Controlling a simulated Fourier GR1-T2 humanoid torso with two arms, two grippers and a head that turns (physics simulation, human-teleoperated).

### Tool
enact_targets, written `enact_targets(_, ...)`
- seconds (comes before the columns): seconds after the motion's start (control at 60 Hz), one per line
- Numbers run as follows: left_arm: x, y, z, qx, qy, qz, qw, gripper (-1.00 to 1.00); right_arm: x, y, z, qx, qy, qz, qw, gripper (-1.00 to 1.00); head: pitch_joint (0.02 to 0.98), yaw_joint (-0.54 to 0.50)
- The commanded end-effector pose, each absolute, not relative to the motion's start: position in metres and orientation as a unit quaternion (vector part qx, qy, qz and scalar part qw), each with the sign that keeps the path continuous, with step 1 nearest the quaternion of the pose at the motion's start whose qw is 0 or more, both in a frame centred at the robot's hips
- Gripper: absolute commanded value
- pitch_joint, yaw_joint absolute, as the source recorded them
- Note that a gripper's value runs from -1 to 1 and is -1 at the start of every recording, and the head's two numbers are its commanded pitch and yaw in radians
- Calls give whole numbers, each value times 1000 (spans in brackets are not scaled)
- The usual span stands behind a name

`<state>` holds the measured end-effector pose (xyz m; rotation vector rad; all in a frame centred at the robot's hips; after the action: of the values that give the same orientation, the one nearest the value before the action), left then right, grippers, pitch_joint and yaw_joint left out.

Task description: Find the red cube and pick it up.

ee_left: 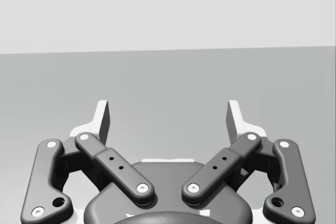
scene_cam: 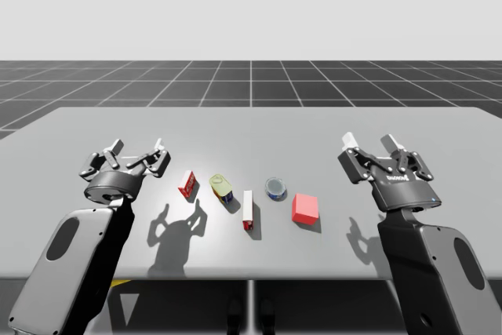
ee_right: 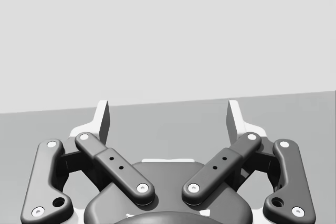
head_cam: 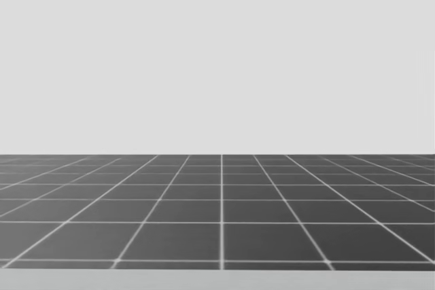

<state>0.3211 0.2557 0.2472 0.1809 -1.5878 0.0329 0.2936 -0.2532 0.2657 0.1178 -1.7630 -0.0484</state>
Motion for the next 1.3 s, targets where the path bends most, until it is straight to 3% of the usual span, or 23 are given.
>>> enact_targets(0.017, 321, 256, 248, 81, -713, 15, 697, -1000, 292, -253, 265, 48, -775, -34, 629, -1000, 59, 13)
enact_targets(0.183, 321, 256, 247, 81, -713, 15, 697, -1000, 293, -254, 266, 48, -770, -25, 636, -1000, 101, 13)
enact_targets(0.633, 321, 256, 247, 82, -713, 12, 696, -1000, 295, -253, 264, 41, -766, -23, 641, -1000, 476, -15)
enact_targets(1.3, 320, 252, 247, 78, -714, 7, 695, -1000, 298, -251, 261, 39, -761, -22, 647, -1000, 825, -253)
